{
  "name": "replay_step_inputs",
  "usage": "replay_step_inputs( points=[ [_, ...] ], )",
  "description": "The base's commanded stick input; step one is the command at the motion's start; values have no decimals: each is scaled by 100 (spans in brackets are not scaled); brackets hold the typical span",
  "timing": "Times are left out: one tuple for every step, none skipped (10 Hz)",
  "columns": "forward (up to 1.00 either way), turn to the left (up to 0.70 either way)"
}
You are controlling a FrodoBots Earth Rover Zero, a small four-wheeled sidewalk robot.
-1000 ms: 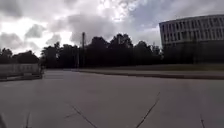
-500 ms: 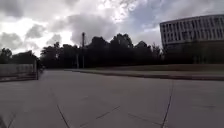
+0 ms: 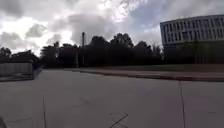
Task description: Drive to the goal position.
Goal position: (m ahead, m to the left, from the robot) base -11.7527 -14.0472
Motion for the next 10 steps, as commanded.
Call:
replay_step_inputs(
  points=[
    [70, -35],
    [70, -34],
    [70, -13],
    [70, 0],
    [70, 0],
    [70, -7],
    [70, -34],
    [70, -13],
    [70, 0],
    [70, 0]
  ],
)
